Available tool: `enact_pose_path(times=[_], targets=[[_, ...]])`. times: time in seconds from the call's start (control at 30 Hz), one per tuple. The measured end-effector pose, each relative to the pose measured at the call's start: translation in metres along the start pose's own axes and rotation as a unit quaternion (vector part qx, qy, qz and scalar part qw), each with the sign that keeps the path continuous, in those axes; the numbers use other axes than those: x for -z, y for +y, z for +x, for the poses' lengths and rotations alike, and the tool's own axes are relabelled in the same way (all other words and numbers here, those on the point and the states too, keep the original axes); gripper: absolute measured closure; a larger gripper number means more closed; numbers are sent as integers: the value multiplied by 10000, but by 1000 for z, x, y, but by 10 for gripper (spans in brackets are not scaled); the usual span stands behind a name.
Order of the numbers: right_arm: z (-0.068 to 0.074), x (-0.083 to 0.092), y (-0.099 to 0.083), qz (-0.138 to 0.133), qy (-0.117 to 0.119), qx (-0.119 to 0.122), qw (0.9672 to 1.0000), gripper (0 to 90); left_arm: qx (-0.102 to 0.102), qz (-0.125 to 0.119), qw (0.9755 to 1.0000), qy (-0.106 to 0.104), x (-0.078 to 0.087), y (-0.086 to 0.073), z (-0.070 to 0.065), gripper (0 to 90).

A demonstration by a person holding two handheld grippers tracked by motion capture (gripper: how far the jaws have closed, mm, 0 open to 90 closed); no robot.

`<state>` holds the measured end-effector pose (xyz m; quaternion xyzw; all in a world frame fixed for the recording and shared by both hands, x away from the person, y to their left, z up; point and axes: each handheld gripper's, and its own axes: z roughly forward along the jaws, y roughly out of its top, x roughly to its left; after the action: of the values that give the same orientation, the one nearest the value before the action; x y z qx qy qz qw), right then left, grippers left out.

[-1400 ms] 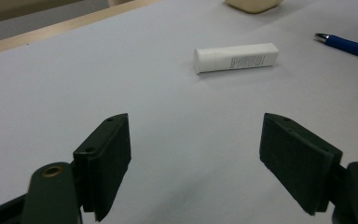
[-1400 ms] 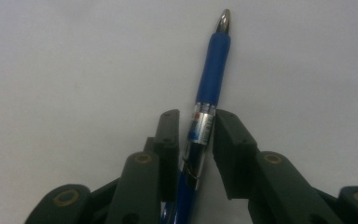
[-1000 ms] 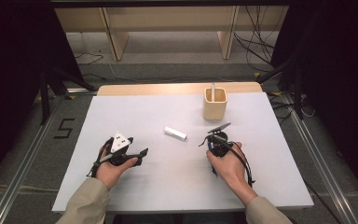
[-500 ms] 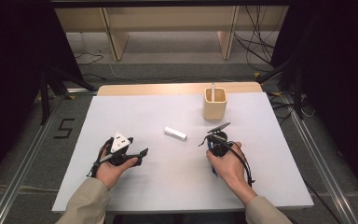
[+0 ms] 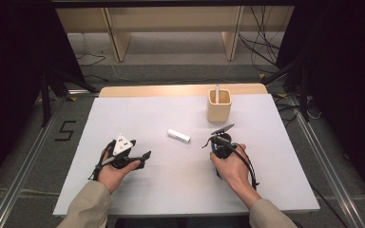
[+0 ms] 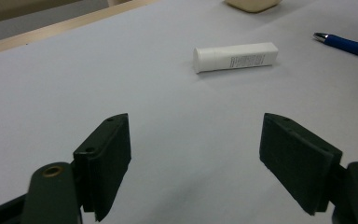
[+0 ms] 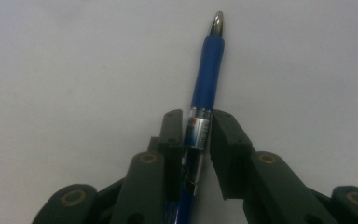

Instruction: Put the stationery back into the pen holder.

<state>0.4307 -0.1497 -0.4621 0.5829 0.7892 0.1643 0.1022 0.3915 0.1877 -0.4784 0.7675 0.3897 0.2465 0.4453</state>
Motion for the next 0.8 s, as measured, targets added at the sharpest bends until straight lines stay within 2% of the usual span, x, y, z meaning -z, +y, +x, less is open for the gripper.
enact_pose_path(times=[0.8], targets=[[0, 0, 0, -7, -73, -7, 10000, 795, 19, -5, 10000, 1, 0, 0, 1, 247]])
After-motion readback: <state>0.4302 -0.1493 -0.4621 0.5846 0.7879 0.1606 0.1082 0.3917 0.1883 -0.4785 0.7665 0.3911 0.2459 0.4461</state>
